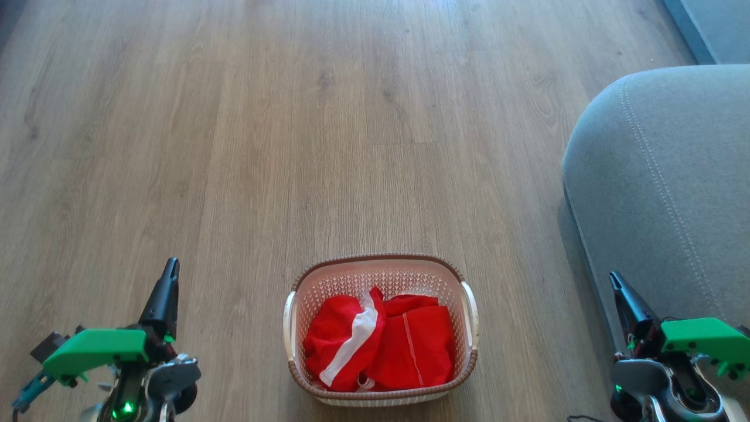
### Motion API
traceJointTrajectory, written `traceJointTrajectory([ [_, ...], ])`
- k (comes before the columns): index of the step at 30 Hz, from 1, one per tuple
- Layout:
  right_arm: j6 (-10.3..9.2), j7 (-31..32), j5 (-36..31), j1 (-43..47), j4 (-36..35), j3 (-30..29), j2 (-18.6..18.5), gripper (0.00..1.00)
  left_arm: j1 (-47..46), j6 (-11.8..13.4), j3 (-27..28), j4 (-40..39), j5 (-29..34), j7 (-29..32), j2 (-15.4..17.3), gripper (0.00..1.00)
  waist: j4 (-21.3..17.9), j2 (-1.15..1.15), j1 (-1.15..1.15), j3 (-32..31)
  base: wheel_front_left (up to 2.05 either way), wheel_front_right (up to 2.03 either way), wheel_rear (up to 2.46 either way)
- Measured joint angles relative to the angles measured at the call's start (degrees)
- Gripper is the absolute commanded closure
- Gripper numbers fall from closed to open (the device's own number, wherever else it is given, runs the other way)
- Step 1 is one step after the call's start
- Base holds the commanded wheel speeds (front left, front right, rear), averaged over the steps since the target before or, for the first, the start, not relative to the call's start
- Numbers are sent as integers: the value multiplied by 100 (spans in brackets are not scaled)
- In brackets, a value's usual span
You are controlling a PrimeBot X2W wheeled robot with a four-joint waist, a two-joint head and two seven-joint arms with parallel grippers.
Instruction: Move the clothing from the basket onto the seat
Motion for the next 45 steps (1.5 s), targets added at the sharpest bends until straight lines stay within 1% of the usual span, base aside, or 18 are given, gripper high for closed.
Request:
traceJointTrajectory([
  [30, 0, 1, -1, 0, 0, -1, 0, 100, 0, 0, 0, 0, 0, 0, 0, 100, 0, 0, 0, 0, 0, 0, 0],
  [31, 0, 1, -1, 0, 0, -1, 0, 0, 0, 0, 0, 0, 0, 0, 0, 0, 0, 0, 0, 0, 0, 0, 0],
  [34, 0, -2, 2, 61, 183, 14, 33, 0, 76, 5, -18, 194, 0, -2, -8, 0, 0, 0, 0, 0, 0, 0, 0],
  [38, -1, -2, 2, 313, 531, 34, 99, 0, 425, 7, -27, 565, 0, -3, -37, 0, 0, 0, 0, 1, 0, 0, 0],
  [41, -1, -7, 1, 374, 570, 38, 107, 0, 521, 8, -34, 619, 1, -30, -47, 0, -1, 0, 0, 4, 0, 0, 0],
  [45, -1, -63, -63, 304, 566, 83, 101, 0, 338, 8, -77, 615, 63, -100, -47, 0, -2, 0, 0, 10, 0, 0, 0],
])
